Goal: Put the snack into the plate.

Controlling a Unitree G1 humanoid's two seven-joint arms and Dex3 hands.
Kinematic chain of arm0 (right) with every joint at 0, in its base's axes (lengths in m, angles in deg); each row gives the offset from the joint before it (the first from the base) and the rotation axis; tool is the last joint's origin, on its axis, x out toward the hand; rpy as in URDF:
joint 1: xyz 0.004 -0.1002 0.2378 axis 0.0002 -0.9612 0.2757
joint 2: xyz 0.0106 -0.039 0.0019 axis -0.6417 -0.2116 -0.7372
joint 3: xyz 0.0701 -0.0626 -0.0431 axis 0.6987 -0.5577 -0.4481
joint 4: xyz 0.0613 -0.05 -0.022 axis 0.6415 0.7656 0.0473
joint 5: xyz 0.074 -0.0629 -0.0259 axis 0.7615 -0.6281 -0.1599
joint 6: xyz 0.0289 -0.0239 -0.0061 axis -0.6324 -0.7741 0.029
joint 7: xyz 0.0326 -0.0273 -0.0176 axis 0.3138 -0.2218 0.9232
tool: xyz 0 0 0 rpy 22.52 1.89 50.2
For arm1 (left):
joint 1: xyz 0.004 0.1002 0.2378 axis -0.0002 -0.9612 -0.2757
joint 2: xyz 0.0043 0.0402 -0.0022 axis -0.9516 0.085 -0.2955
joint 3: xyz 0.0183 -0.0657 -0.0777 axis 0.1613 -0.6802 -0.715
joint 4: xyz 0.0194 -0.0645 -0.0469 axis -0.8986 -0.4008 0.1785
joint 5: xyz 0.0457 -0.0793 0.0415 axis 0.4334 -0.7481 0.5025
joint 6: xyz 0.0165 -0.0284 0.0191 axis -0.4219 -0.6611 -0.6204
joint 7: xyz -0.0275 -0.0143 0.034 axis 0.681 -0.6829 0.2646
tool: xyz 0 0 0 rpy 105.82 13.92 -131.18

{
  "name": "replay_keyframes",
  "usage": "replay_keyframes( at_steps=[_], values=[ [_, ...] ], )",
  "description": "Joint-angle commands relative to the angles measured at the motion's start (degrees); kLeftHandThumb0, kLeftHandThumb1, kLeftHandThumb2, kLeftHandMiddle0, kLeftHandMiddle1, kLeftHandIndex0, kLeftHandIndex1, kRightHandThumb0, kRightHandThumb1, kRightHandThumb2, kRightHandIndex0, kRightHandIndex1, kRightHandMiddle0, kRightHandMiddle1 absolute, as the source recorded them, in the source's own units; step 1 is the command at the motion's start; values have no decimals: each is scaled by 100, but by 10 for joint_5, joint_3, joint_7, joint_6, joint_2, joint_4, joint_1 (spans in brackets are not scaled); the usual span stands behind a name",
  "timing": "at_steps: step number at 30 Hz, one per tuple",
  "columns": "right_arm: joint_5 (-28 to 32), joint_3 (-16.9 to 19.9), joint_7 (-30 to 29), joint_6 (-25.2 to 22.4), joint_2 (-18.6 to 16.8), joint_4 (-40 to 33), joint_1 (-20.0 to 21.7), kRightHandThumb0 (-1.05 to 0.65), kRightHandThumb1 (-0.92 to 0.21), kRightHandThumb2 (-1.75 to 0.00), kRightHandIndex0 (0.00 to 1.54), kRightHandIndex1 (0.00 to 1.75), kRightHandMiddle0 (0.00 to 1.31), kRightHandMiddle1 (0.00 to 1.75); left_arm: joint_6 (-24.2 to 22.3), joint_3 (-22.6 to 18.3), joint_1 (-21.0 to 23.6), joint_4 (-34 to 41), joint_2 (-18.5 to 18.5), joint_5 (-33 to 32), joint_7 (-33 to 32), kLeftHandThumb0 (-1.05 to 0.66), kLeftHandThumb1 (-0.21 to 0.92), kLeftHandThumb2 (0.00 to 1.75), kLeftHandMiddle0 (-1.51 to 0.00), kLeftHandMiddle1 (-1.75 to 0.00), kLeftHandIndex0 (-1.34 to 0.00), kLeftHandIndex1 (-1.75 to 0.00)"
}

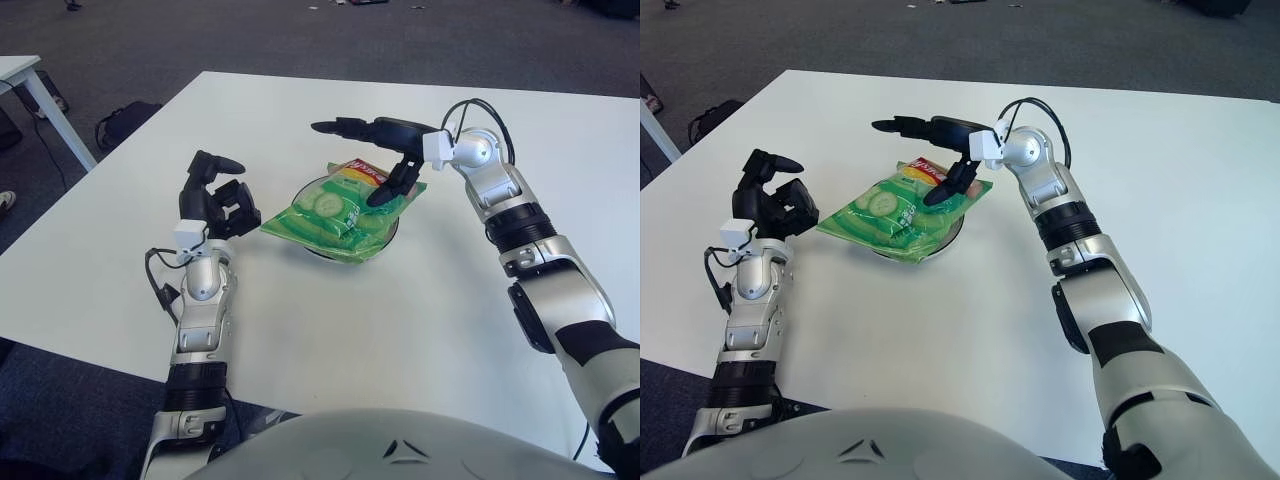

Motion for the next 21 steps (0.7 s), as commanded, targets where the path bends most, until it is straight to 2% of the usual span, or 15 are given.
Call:
replay_keyframes(
  at_steps=[1, 4, 7, 10, 16, 21],
  values=[
    [-43, -4, -37, 15, 20, 1, 19, -87, -57, -53, 0, 0, 0, 0, 7, 8, -47, -55, 33, 6, -5, -45, 41, 119, -122, -175, -53, -175],
    [-56, -2, -44, 17, 30, -3, 23, -88, -58, -48, 0, 0, 0, 0, 8, 8, -47, -56, 33, 8, -5, -45, 42, 119, -121, -175, -53, -175],
    [-25, 13, -17, -2, 39, -3, 28, -86, -57, -45, 0, 0, 0, 0, 7, 8, -47, -57, 34, 7, -3, -45, 42, 118, -121, -175, -53, -175],
    [-6, 23, -2, -1, 48, 8, 37, -85, -56, -45, 0, 0, 0, 0, 7, 7, -46, -57, 34, 6, -3, -44, 42, 118, -121, -175, -53, -175],
    [-12, 32, -29, 63, 61, 42, 45, -92, -59, -46, 0, 0, 0, 0, 3, 6, -44, -57, 35, 2, -2, -44, 43, 118, -121, -175, -52, -175],
    [-15, 38, -29, 90, 82, 59, 52, -98, -68, -35, 0, 0, 0, 0, 2, 5, -42, -60, 34, 2, -1, -44, 43, 117, -121, -175, -52, -175]
  ],
)
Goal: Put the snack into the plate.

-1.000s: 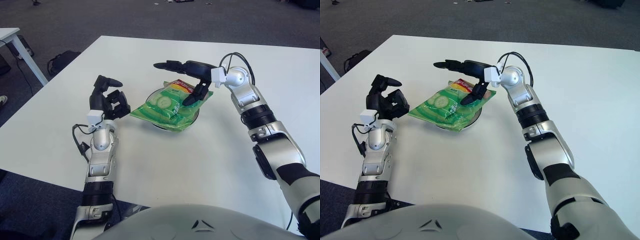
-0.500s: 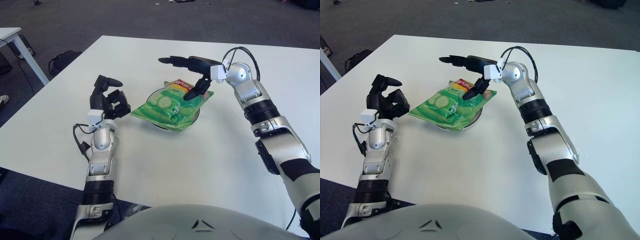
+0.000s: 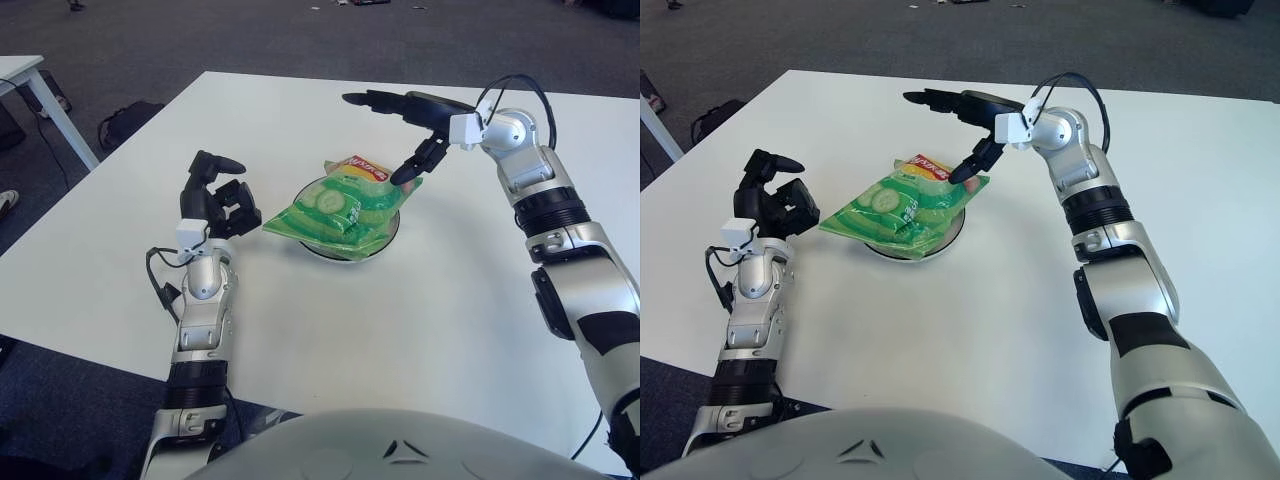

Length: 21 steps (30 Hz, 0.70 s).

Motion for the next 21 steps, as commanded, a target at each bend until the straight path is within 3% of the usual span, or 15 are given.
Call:
replay_keyframes(
  at_steps=[1, 9, 13, 21],
  values=[
    [0, 8, -7, 24, 21, 9, 18, -99, -71, -32, 0, 0, 0, 0, -1, 6, -46, -53, 33, -4, 0, -44, 43, 117, -121, -175, -52, -175],
    [-44, 0, -41, 10, 40, 0, 8, -99, -78, -25, 0, 0, 0, 0, -3, 5, -44, -54, 31, -2, 0, -44, 43, 117, -119, -175, -52, -175],
    [-92, -7, -102, -3, 48, 36, -1, -94, -83, -26, 0, 0, 0, 0, -1, 3, -44, -56, 29, -6, 4, -44, 43, 117, -121, -175, -52, -175],
    [-84, 8, -158, -31, 38, 58, -14, -83, -90, -30, 9, 4, 3, 3, 3, -2, -43, -58, 27, -11, 12, -45, 40, 121, -124, -175, -54, -175]
  ],
)
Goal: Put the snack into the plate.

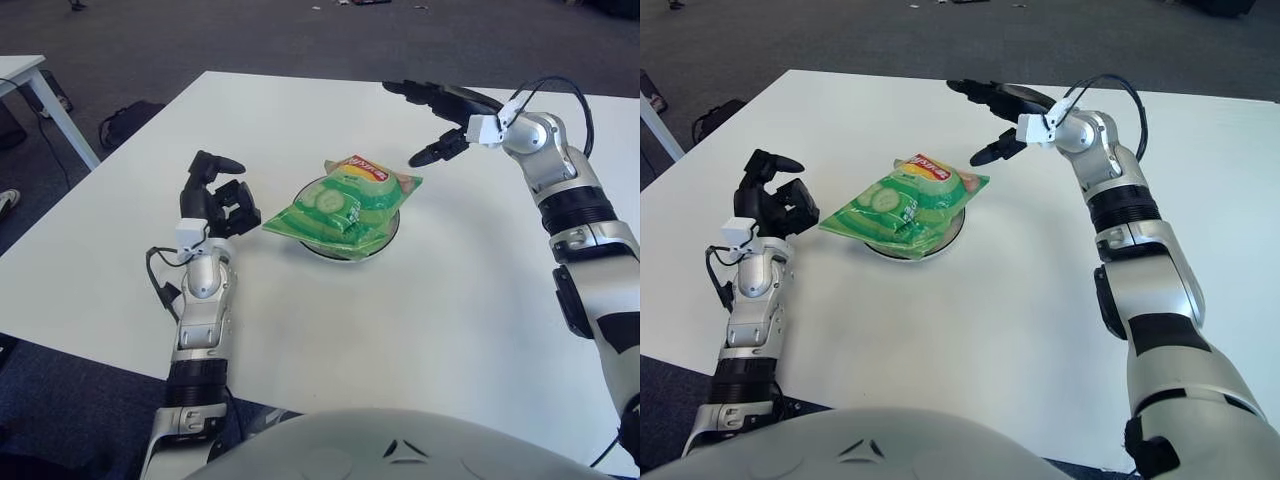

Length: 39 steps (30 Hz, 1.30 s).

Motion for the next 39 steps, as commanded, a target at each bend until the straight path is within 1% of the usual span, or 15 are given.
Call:
replay_keyframes(
  at_steps=[1, 6, 10, 16, 20, 21, 24, 26, 28, 29, 32, 35, 36, 37, 39],
  values=[
    [1, 12, -32, -8, 1, 13, -11, -82, -91, -31, 10, 4, 2, 7, 5, 3, -45, -54, 27, -8, 6, -45, 40, 121, -124, -175, -54, -175],
    [-1, 24, -68, -31, 17, 33, -29, -77, -92, -49, 16, 5, 0, 18, 9, 2, -45, -57, 27, -10, 10, -46, 38, 123, -124, -175, -56, -175],
    [-5, 32, -117, -56, 12, 44, -50, -74, -92, -59, 18, 6, 0, 28, 9, 3, -44, -58, 25, -9, 11, -47, 36, 126, -124, -175, -58, -175],
    [43, 67, -148, -74, -11, 103, -84, -65, -92, -64, 22, 7, 0, 44, 8, 0, -40, -62, 22, -4, 10, -48, 31, 132, -124, -175, -62, -175],
    [123, 120, -125, -109, -36, 116, -116, -57, -92, -65, 26, 9, 0, 56, 5, -3, -38, -63, 18, -10, 17, -49, 29, 135, -123, -175, -63, -175],
    [141, 131, -120, -119, -42, 101, -133, -56, -92, -66, 26, 9, 0, 57, 3, -4, -38, -63, 17, -12, 19, -49, 29, 135, -123, -175, -63, -175],
    [198, 167, -118, -153, -63, 24, -222, -51, -92, -70, 32, 13, 0, 66, 0, -7, -38, -63, 14, -13, 23, -49, 30, 134, -123, -175, -63, -175],
    [219, 183, -125, -174, -74, -4, -252, -48, -92, -72, 33, 27, 0, 78, -1, -10, -37, -63, 11, -13, 25, -49, 29, 134, -123, -175, -63, -175],
    [232, 193, -130, -196, -81, -25, -265, -46, -92, -74, 26, 55, 0, 89, -1, -13, -36, -64, 10, -14, 28, -49, 29, 135, -123, -175, -63, -175],
    [237, 196, -135, -207, -86, -37, -270, -45, -92, -74, 24, 63, 0, 92, -2, -15, -35, -64, 8, -16, 30, -49, 29, 135, -123, -175, -63, -175],
    [251, 209, -155, -235, -99, -71, -284, -44, -92, -75, 23, 82, 0, 105, -8, -19, -34, -64, 5, -22, 35, -49, 28, 135, -123, -175, -64, -175],
    [261, 222, -170, -250, -108, -98, -295, -43, -92, -76, 23, 93, 0, 118, -20, -21, -33, -61, 1, -26, 42, -49, 28, 136, -123, -175, -64, -175],
    [268, 228, -173, -251, -110, -109, -302, -42, -92, -77, 23, 99, 0, 124, -24, -21, -33, -60, 0, -26, 44, -49, 28, 136, -123, -175, -64, -175],
    [271, 231, -176, -253, -113, -117, -307, -39, -92, -69, 25, 106, 6, 143, -27, -21, -33, -60, -2, -26, 46, -49, 28, 136, -123, -175, -64, -175],
    [275, 236, -180, -257, -117, -132, -315, -37, -92, -61, 26, 112, 12, 158, -31, -22, -33, -60, -3, -26, 49, -49, 28, 136, -122, -175, -64, -175]
  ],
)
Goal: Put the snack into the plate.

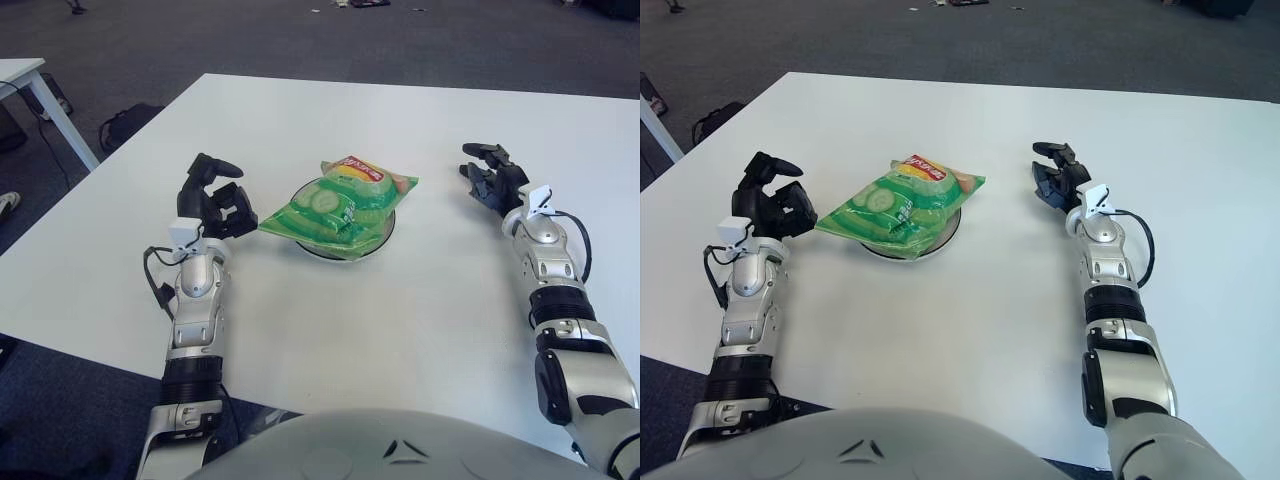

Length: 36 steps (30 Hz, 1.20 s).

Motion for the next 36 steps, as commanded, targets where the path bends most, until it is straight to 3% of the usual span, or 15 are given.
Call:
replay_keyframes(
  at_steps=[1, 7, 11, 23, 25, 27, 36],
  values=[
    [15, 12, -9, -17, -13, -27, -23, -36, -92, -58, 27, 114, 14, 164, -13, -1, -40, -38, 8, -5, 9, -49, 28, 135, -122, -175, -64, -175],
    [45, 23, -51, -55, -71, -184, -113, -35, -92, -53, 28, 128, 19, 174, -42, 5, -44, -21, -6, -4, 34, -48, 30, 133, -122, -175, -62, -175],
    [67, 28, -74, -85, -108, -247, -146, -35, -89, -56, 29, 138, 21, 174, -67, 10, -47, -6, -19, -5, 58, -48, 31, 133, -123, -175, -62, -175],
    [85, 11, -92, -94, -164, -330, -232, -38, -71, -81, 39, 149, 32, 175, -108, 14, -56, 28, -30, -4, 89, -47, 34, 129, -124, -175, -60, -175],
    [81, 1, -99, -93, -173, -347, -250, -16, -63, -87, 44, 146, 36, 175, -115, 14, -57, 32, -29, -6, 93, -47, 34, 128, -124, -175, -59, -175],
    [75, -9, -107, -93, -181, -362, -268, -9, -58, -92, 47, 146, 38, 175, -120, 15, -57, 36, -28, -8, 96, -47, 35, 128, -124, -175, -59, -175],
    [67, -31, -133, -93, -189, -373, -285, -1, -45, -107, 57, 145, 43, 175, -126, 17, -60, 42, -23, -12, 108, -45, 40, 121, -122, -175, -54, -175]
  ],
)
